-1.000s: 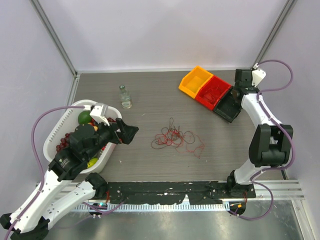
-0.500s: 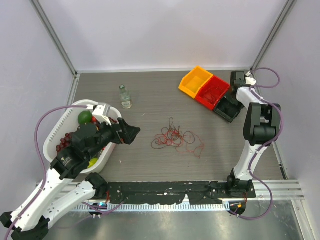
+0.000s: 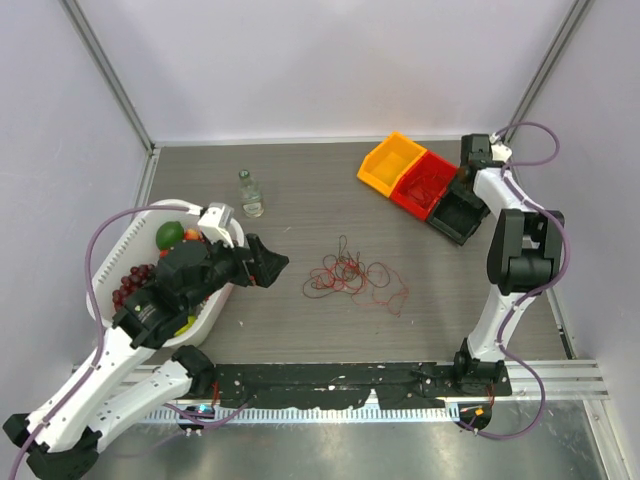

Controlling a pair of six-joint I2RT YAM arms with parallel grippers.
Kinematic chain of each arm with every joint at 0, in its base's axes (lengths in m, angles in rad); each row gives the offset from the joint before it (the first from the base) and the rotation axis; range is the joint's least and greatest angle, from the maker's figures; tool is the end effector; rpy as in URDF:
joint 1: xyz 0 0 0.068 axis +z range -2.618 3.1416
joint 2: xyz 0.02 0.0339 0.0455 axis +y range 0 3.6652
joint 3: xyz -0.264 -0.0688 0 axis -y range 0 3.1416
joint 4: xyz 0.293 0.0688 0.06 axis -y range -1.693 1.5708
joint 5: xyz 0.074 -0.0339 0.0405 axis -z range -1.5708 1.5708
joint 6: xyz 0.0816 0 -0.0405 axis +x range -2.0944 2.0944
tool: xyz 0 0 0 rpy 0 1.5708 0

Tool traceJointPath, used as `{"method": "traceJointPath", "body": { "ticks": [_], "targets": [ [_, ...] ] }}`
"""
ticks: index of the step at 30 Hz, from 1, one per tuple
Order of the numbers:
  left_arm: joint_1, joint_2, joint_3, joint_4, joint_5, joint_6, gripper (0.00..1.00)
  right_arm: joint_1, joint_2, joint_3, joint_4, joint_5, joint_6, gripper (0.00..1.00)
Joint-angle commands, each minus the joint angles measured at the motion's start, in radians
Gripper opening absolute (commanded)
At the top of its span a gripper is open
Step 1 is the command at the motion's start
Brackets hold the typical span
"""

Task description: Untangle the cables

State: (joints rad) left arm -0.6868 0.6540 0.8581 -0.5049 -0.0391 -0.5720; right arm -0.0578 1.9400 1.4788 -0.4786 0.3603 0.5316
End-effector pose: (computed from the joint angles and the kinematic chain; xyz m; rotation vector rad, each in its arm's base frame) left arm 0.1828 -0.1458 0.3462 0.0841 1.9547 -0.8176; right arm 0.4906 -0.0572 0.1616 0.8469 2.2910 -0.2449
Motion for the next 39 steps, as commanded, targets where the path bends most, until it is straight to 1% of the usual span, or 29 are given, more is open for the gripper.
{"method": "traceJointPath", "body": {
  "ticks": [1,3,5,9,10,11,12,13,14,15,16,17,18,19,20,22,25,27,29,30,32,34,36,37,39],
  "targets": [
    [0.003,0.050,-0.022,0.066,0.076,-0.022,1.00,0.032,-0.136,0.026,-0.081,0.103,-0.019,0.59],
    [0.003,0.079,-0.040,0.080,0.109,-0.034,1.00,0.055,-0.179,0.012,-0.101,0.167,-0.022,0.59],
    [0.001,0.125,-0.051,0.086,0.152,-0.037,0.99,0.110,-0.228,-0.014,-0.095,0.245,-0.050,0.59],
    [0.003,0.269,-0.077,0.126,0.254,-0.045,0.97,0.226,-0.324,-0.049,-0.072,0.301,-0.079,0.59],
    [0.003,0.304,-0.082,0.140,0.271,-0.048,0.96,0.278,-0.338,-0.066,-0.062,0.263,-0.100,0.59],
    [0.003,0.355,-0.086,0.150,0.286,-0.048,0.93,0.304,-0.363,-0.083,-0.017,0.231,-0.107,0.59],
    [0.001,0.407,-0.083,0.155,0.294,-0.048,0.91,0.358,-0.377,-0.128,0.003,0.097,-0.122,0.59],
    [0.003,0.456,-0.076,0.158,0.304,-0.046,0.87,0.383,-0.397,-0.153,0.058,-0.002,-0.125,0.60],
    [0.003,0.510,-0.064,0.160,0.312,-0.040,0.82,0.421,-0.407,-0.222,0.095,-0.174,-0.121,0.59],
    [0.003,0.551,-0.051,0.167,0.315,-0.035,0.77,0.440,-0.424,-0.256,0.168,-0.278,-0.113,0.59],
    [0.003,0.596,-0.041,0.175,0.309,-0.028,0.72,0.484,-0.432,-0.337,0.204,-0.428,-0.101,0.59],
    [0.000,0.630,-0.031,0.181,0.292,-0.023,0.68,0.534,-0.452,-0.412,0.268,-0.466,-0.096,0.58],
    [0.001,0.653,-0.027,0.195,0.271,-0.016,0.65,0.553,-0.458,-0.442,0.288,-0.509,-0.082,0.58],
    [0.001,0.674,-0.025,0.213,0.254,-0.006,0.61,0.584,-0.479,-0.510,0.337,-0.523,-0.072,0.58],
    [0.003,0.691,-0.024,0.233,0.240,0.006,0.59,0.596,-0.489,-0.544,0.359,-0.564,-0.058,0.57],
    [0.001,0.734,-0.010,0.249,0.226,0.040,0.55,0.631,-0.507,-0.613,0.408,-0.589,-0.041,0.57],
    [0.001,0.820,0.045,0.220,0.212,0.063,0.54,0.676,-0.536,-0.702,0.449,-0.615,-0.028,0.56],
    [0.000,0.863,0.062,0.218,0.205,0.075,0.53,0.684,-0.553,-0.741,0.463,-0.618,-0.028,0.56],
    [0.001,0.897,0.076,0.206,0.159,0.090,0.53,0.682,-0.575,-0.764,0.459,-0.607,-0.044,0.56],
    [0.000,0.914,0.088,0.180,0.122,0.095,0.51,0.684,-0.588,-0.769,0.454,-0.603,-0.051,0.56],
    [0.001,0.943,0.108,0.151,0.101,0.101,0.46,0.682,-0.605,-0.776,0.452,-0.610,-0.061,0.56],
    [-0.006,0.946,0.107,0.140,0.096,0.095,0.41,0.682,-0.621,-0.790,0.468,-0.632,-0.062,0.55],
    [-0.019,0.923,0.093,0.143,0.084,0.086,0.40,0.684,-0.628,-0.799,0.472,-0.638,-0.062,0.55],
    [-0.026,0.905,0.085,0.143,0.078,0.080,0.40,0.682,-0.630,-0.805,0.472,-0.638,-0.070,0.55],
    [-0.036,0.869,0.068,0.141,0.059,0.069,0.45,0.684,-0.625,-0.808,0.502,-0.639,-0.076,0.55]
  ]
}}
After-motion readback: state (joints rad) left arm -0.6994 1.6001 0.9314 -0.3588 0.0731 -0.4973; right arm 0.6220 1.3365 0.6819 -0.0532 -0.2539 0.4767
